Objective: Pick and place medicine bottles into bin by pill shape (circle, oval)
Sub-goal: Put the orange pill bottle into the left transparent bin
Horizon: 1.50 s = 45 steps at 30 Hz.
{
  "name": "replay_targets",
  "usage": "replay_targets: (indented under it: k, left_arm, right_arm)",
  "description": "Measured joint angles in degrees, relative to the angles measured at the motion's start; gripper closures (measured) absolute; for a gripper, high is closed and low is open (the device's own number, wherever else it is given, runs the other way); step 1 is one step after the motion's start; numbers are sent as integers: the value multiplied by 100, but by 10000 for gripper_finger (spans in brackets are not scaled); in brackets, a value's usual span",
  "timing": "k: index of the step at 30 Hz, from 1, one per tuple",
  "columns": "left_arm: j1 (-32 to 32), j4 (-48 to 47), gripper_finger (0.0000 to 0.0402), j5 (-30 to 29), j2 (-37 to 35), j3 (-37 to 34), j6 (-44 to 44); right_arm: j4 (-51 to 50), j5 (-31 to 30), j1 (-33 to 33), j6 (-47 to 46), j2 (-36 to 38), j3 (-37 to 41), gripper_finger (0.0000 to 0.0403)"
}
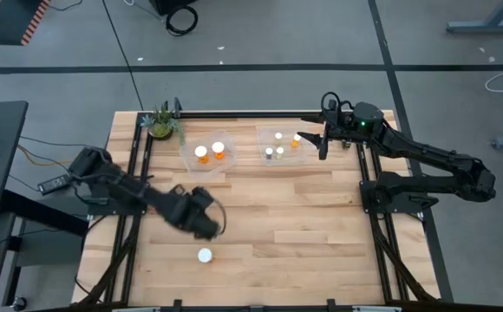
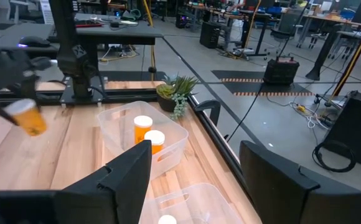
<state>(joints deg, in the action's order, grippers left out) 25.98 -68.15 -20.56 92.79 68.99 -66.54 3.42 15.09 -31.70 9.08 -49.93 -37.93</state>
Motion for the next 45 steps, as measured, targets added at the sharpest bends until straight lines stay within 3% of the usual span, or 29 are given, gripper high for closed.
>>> replay_targets:
  k: [10, 17, 21, 29, 33, 38, 45]
  left_arm:
    - [-1941, 793, 197, -29, 5, 0, 2809]
    - [-2805, 822, 182, 28, -46, -2, 3861]
    - [-3156, 776, 199, 194, -175, -4, 4104]
    - [-3766, 747, 177, 418, -246, -2, 4323]
    - [-3975, 747, 187, 526, -203, -7, 4327]
    - [-4061, 844, 200, 743, -163, -9, 4352]
    - [-4057, 1252, 181, 876, -168, -403, 4259]
  right_arm:
    - [-45, 0, 0, 7, 0, 0, 152]
    - [-206, 0, 2, 31, 0, -2, 152]
    - [-260, 0, 2, 55, 0, -2, 152]
    - [-307, -2, 13, 46, 0, -2, 152]
    - [-342, -1, 83, 34, 0, -2, 152]
    - [-354, -2, 163, 64, 0, -2, 152]
    - [-409, -2, 194, 103, 0, -2, 152]
